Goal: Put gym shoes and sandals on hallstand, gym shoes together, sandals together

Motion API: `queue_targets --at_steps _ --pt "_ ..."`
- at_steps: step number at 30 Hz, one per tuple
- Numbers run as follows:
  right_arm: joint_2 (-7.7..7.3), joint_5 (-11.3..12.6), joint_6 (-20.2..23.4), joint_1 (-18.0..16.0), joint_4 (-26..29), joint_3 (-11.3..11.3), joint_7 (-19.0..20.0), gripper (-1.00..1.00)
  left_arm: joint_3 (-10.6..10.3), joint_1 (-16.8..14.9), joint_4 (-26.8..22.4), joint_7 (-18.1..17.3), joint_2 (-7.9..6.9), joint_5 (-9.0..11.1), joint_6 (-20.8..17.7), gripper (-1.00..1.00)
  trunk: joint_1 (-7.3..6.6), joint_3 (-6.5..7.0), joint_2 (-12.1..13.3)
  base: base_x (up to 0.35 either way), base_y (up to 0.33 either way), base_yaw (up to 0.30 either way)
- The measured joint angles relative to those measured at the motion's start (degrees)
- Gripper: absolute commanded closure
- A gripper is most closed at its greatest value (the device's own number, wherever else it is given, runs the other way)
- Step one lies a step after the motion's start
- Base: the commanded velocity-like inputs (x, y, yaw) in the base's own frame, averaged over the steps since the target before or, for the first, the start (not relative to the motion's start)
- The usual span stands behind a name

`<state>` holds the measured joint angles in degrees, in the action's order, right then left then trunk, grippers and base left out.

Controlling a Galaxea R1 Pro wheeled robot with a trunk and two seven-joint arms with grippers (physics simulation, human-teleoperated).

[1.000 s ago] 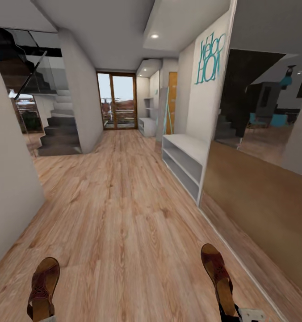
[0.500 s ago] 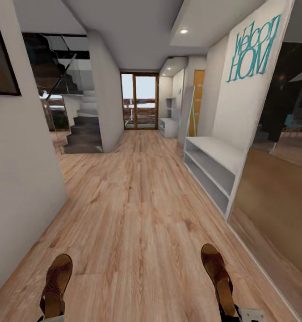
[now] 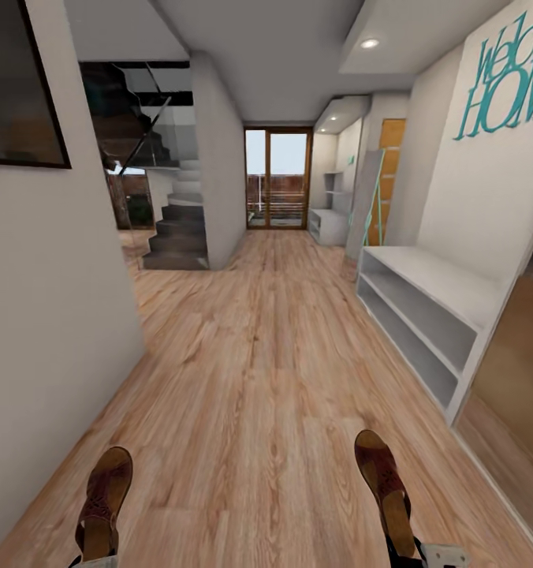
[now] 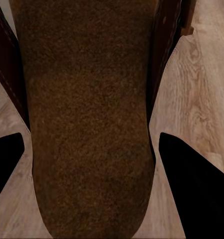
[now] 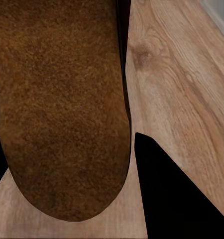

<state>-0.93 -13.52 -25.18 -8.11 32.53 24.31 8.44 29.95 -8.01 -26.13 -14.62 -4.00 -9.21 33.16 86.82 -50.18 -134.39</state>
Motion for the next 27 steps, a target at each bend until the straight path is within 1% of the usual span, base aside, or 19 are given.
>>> queue_targets --at_steps 9,27 --pt "0.0 0.0 0.03 0.0 0.01 0.01 0.01 1.0 0.35 0.0 0.01 0.05 0.0 0.15 0.02 1.0 0.0 0.0 0.0 0.339 -0.055 0.01" --pt "0.0 -0.02 0.0 0.0 0.02 0.01 0.0 1.0 0.41 -0.01 0.02 0.14 0.0 0.17 0.02 1.0 0.0 0.0 0.0 0.338 -0.09 0.0"
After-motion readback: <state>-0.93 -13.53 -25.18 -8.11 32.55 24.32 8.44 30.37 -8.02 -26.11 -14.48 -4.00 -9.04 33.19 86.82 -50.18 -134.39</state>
